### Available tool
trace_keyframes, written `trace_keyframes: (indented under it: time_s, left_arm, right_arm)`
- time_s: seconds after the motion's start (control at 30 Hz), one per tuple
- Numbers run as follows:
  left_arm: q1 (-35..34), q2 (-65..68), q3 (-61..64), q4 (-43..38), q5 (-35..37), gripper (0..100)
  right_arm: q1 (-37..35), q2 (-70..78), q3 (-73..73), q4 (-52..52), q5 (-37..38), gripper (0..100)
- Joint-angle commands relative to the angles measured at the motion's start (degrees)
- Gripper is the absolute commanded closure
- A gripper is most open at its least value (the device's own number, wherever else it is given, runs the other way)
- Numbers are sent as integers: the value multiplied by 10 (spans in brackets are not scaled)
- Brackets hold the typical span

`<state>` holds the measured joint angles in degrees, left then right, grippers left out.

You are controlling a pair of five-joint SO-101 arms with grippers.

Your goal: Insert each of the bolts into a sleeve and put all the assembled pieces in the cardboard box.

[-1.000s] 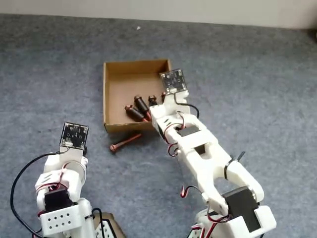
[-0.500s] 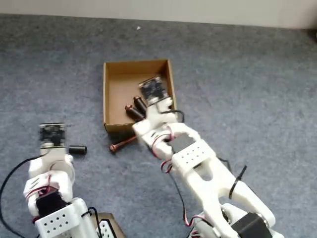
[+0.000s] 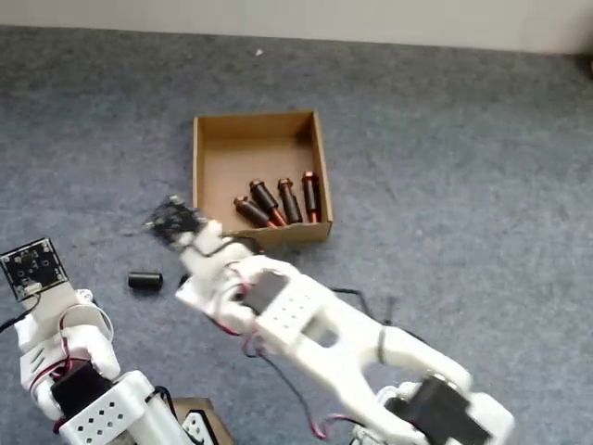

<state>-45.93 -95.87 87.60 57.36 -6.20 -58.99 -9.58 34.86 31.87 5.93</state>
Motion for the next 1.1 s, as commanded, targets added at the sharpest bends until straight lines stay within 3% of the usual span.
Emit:
trace_keyframes:
  time_s: [0.0,0.13,0.4,0.53,1.07]
  left_arm:
    - [-7,-4,-22,-12,4,993]
    - [-9,-4,-22,-11,4,993]
    - [-9,-4,-22,-11,4,993]
    - [-9,-4,-22,-11,4,993]
    - [-10,-4,-22,-11,4,993]
  right_arm:
    - [-30,73,-131,60,9,896]
    - [-40,153,-250,130,9,878]
    - [-52,247,-371,189,18,669]
    - [-73,286,-378,187,69,666]
    - [-73,436,-538,179,74,666]
